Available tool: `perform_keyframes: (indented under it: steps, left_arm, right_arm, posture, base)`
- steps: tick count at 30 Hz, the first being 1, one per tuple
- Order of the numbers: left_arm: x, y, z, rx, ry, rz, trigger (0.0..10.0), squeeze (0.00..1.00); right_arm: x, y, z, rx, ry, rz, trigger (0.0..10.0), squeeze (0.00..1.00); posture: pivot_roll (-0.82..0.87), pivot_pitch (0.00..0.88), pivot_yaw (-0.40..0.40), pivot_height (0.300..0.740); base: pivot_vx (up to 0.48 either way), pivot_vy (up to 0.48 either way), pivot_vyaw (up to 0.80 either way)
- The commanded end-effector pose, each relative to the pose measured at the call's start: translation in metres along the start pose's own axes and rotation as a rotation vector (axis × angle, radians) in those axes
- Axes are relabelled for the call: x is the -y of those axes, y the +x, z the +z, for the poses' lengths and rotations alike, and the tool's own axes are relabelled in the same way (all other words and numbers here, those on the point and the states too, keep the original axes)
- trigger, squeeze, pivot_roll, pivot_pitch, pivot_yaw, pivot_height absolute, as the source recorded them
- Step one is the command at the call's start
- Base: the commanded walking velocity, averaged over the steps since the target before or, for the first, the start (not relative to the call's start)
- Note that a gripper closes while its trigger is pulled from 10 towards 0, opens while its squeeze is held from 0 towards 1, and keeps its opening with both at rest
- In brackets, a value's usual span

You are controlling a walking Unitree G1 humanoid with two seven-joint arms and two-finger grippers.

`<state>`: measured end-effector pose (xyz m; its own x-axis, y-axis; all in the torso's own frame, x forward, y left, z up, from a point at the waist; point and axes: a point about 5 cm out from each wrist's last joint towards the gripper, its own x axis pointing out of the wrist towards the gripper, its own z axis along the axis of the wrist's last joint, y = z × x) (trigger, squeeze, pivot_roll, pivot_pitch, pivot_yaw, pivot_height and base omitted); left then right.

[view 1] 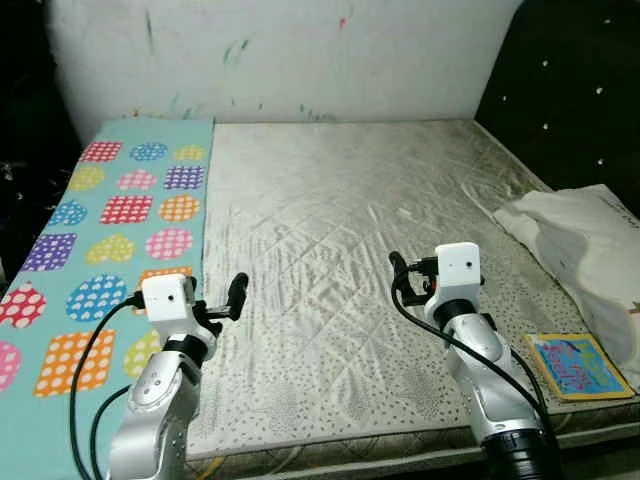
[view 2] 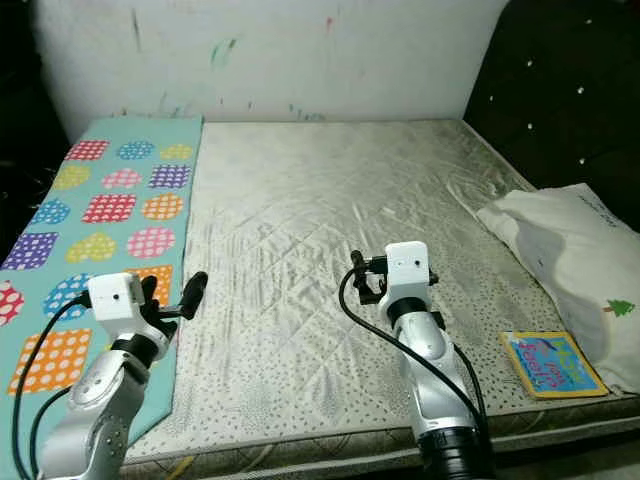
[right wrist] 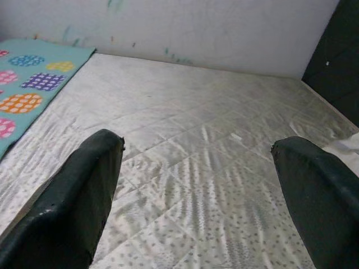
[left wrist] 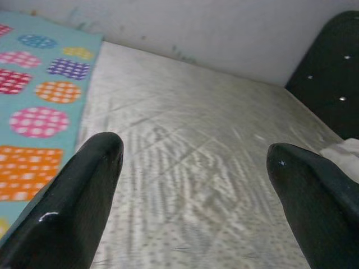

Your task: Clean up the room

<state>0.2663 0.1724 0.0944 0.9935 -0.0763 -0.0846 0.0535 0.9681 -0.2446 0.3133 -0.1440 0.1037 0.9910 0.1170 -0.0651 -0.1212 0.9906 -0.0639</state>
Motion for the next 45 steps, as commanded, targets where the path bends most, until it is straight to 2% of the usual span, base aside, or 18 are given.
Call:
perform_keyframes:
  steps: [1, 17, 28, 45]
  left_arm:
    - [-0.0011, 0.0013, 0.0016, -0.003, 0.007, 0.002, 10.0, 0.00]
    - [-0.0014, 0.0021, 0.0013, -0.006, 0.010, 0.008, 10.0, 0.00]
    - [-0.0012, 0.0030, -0.0001, -0.012, 0.012, 0.009, 10.0, 0.00]
    - [0.0001, 0.0047, -0.0012, -0.014, 0.008, 0.010, 10.0, 0.00]
  right_arm:
    - [-0.0029, 0.0012, 0.0069, 0.031, -0.017, 0.018, 10.0, 0.00]
    - [-0.0041, 0.0013, 0.0052, 0.026, -0.023, 0.026, 10.0, 0.00]
    - [-0.0052, 0.0022, 0.0048, 0.028, -0.030, 0.030, 10.0, 0.00]
    - [-0.0060, 0.0039, 0.0056, 0.031, -0.042, 0.040, 10.0, 0.00]
  posture:
    - [-0.08, 0.017, -0.031, 0.740]
    - [-0.08, 0.016, -0.032, 0.740]
    - [-0.08, 0.003, -0.027, 0.740]
    - [-0.08, 0.000, -0.031, 0.740]
  base:
    - [0.000, 0.394, 0.00]
    - [0.000, 0.394, 0.00]
    - [0.000, 0.394, 0.56]
    - [0.000, 0.394, 0.00]
